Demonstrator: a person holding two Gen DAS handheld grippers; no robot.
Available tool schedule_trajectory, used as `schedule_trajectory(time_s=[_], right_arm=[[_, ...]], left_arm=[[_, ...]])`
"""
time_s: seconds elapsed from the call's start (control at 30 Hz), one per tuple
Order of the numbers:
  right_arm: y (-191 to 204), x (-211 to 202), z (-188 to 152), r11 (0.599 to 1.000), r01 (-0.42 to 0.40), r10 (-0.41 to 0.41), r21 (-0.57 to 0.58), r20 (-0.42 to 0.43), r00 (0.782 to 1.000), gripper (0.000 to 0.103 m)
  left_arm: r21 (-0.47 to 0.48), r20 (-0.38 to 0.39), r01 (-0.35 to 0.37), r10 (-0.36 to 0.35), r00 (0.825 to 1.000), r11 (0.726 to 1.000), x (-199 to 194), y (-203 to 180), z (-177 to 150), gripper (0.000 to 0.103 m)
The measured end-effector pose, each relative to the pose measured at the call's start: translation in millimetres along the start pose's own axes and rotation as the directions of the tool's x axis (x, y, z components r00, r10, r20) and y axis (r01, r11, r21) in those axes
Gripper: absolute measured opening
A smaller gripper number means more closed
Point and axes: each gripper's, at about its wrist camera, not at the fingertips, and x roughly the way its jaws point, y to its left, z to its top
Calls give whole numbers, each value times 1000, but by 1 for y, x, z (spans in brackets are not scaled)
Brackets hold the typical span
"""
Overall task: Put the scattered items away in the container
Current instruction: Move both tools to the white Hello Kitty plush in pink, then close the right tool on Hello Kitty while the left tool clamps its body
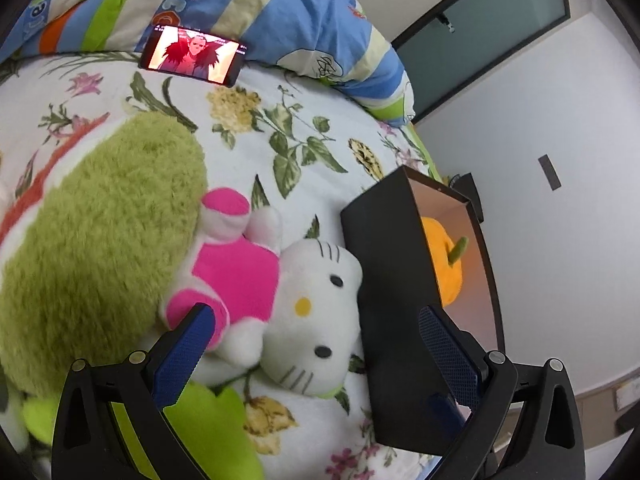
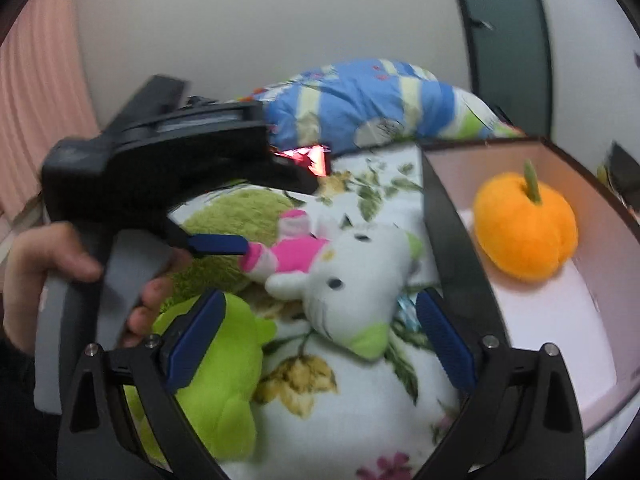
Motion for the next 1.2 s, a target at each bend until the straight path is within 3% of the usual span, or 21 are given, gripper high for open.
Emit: schedule_trajectory(time_s=[0.1, 0.4, 0.7, 0.8, 0.93, 1.1, 1.2], right_arm=[[0, 17, 2, 998, -54, 54, 17, -19, 998, 97], [-15, 77, 7, 1000, 24, -22, 19, -111, 994, 96], [-29, 102, -4, 998, 43, -35, 44, -176, 984, 94], [-29, 105, -3, 998, 43, -35, 42, -179, 983, 95], [-30, 111, -2, 999, 35, -27, 40, -186, 982, 96], [-27, 115, -5, 999, 38, -36, 6, -186, 982, 97], [-24, 118, -6, 999, 46, -50, -28, -191, 980, 99]], left_arm=[[-3, -3, -5, 5, 1000, 1000, 0, 8, 8, 102], [-9, -71, 5, -6, 997, 1000, 16, 18, 25, 102], [-63, -186, -68, 56, 981, 996, 42, 12, 41, 102], [-54, -247, -65, 50, 968, 996, 55, 6, 44, 102], [-42, -358, -80, 60, 932, 996, 86, 1, 50, 102], [-40, -398, -105, 81, 914, 994, 108, -2, 56, 102], [14, -400, -125, 120, 908, 992, 104, -11, 53, 102]])
